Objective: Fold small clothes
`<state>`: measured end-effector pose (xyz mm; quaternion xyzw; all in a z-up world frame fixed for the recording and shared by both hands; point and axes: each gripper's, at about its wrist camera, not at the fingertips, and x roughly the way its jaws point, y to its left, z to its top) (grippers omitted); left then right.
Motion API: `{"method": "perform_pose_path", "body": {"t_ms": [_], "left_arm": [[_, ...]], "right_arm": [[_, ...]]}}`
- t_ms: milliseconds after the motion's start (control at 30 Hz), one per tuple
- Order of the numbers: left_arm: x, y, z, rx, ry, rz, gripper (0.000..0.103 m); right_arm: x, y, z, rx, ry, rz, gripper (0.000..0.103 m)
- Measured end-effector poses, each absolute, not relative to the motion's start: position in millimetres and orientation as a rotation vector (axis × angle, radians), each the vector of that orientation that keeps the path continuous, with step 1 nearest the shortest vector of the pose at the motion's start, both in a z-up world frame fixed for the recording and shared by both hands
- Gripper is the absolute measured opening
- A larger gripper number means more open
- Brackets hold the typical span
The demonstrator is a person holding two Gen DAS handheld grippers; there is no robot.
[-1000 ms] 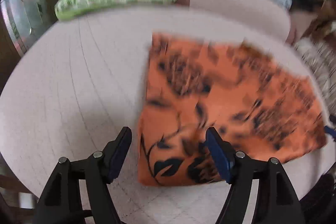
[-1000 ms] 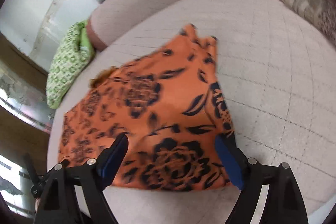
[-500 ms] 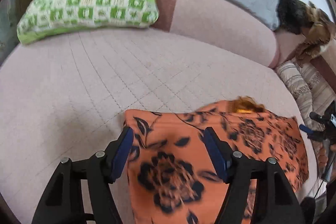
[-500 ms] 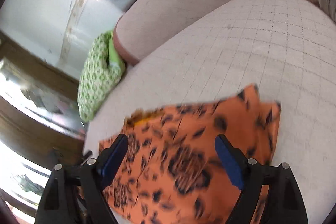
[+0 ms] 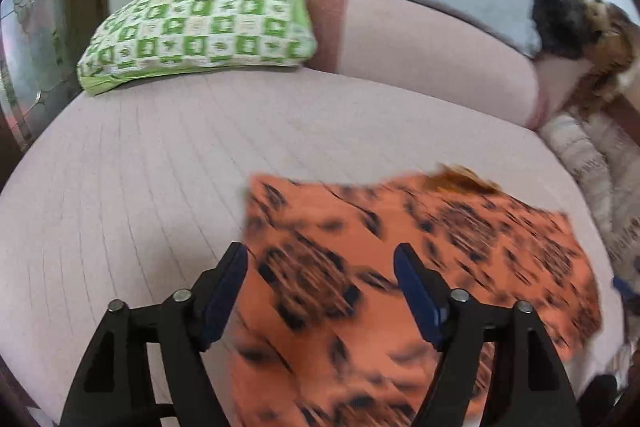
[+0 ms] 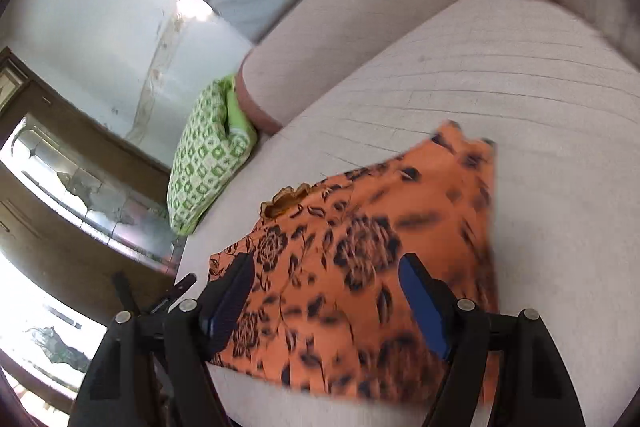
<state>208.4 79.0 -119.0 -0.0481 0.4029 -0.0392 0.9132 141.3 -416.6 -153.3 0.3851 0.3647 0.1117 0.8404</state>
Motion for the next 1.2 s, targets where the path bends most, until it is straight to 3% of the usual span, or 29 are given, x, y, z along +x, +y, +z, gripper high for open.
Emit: {"method": "perform_pose_path", "body": {"t_ms": [167, 433, 467, 500, 533, 700, 767, 833, 967, 1200], "left_arm": [[178, 27, -134, -0.016, 0.846, -0.16, 0.077], [173, -29, -139, -0.033, 0.88, -0.197, 0.077], [172, -34, -142, -0.03, 0.887, -0.195, 0.077], [172, -37, -144, -0.025, 0.898, -0.192, 0.077], [175, -41, -146, -0.021, 0.91, -0.192, 0.077], [174, -48, -150, -0.001, 0.909, -0.189, 0.077], [178, -51, -157, 0.016, 0.921, -0.182, 0.077], [184, -51, -164, 0.017, 0.955, -0.177, 0.077], [188, -49, -168, 0.015, 0.951, -0.171, 0.077], [197, -53, -175, 0.011, 0.965, -0.176, 0.078]], "right_arm": [[85, -419, -214, 1.089, 0.856, 0.111, 0.081], [103, -433, -247, 1.346, 0.789, 0.063, 0.079], [109, -434, -243, 1.312, 0.787, 0.056, 0.067], [112, -434, -242, 1.284, 0.801, 0.034, 0.023], [112, -436, -241, 1.262, 0.823, 0.008, 0.009], [104, -426, -204, 1.027, 0.806, -0.007, 0.009], [118, -420, -221, 0.943, 0.935, -0.02, 0.013], [114, -428, -232, 1.045, 0.939, 0.007, 0.015], [97, -442, -195, 0.926, 0.873, -0.029, 0.07], [153, -469, -165, 0.796, 0.856, 0.09, 0.071]]}}
